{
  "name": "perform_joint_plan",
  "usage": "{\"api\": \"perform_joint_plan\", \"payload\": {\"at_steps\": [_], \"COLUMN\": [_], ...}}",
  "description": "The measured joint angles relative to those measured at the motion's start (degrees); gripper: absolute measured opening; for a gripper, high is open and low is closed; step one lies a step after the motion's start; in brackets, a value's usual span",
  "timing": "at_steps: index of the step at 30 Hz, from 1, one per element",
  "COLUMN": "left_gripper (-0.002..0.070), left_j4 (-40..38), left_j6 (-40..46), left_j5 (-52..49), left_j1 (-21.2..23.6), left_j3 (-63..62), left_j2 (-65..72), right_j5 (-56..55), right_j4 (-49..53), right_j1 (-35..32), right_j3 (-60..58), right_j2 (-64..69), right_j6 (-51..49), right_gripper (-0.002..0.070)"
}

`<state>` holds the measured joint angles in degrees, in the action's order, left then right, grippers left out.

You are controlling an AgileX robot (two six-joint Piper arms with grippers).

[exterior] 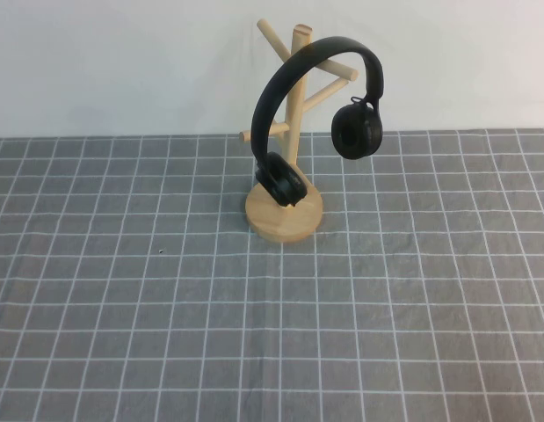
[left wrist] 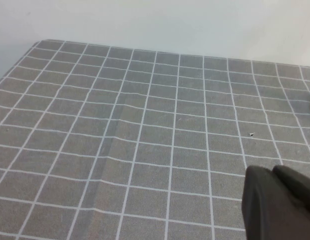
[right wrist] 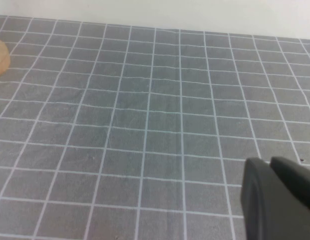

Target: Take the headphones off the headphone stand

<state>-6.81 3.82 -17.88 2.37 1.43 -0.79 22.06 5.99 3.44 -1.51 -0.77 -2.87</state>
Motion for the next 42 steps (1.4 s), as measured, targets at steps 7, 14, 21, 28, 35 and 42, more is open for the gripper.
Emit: {"api": "perform_joint_plan", "payload": {"at_steps": [7,14,21,28,35,42], "left_gripper": [-0.0006,-0.0006,-0.0006,-0.0006,-0.0006,-0.0006], "left_j4": [0.00,0.00,0.00,0.00,0.00,0.00], "left_j6": [0.00,0.00,0.00,0.00,0.00,0.00], "left_j5": [0.00,0.00,0.00,0.00,0.00,0.00], "left_j1": [0.00,0.00,0.00,0.00,0.00,0.00], "left_j3": [0.00,0.00,0.00,0.00,0.00,0.00], "left_j2": [0.00,0.00,0.00,0.00,0.00,0.00], "right_j5": [0.00,0.00,0.00,-0.23,-1.33,-8.23], "right_j4": [0.00,0.00,0.00,-0.97,-6.37,-26.25], "right_j1": [0.00,0.00,0.00,0.00,0.00,0.00], "right_j3": [0.00,0.00,0.00,0.00,0.00,-0.23], "right_j2": [0.00,0.00,0.00,0.00,0.00,0.00], "right_j6": [0.00,0.00,0.00,0.00,0.00,-2.39], "right_gripper": [-0.0009,-0.0009,-0.0009,-0.0009,-0.0009,-0.0009]}}
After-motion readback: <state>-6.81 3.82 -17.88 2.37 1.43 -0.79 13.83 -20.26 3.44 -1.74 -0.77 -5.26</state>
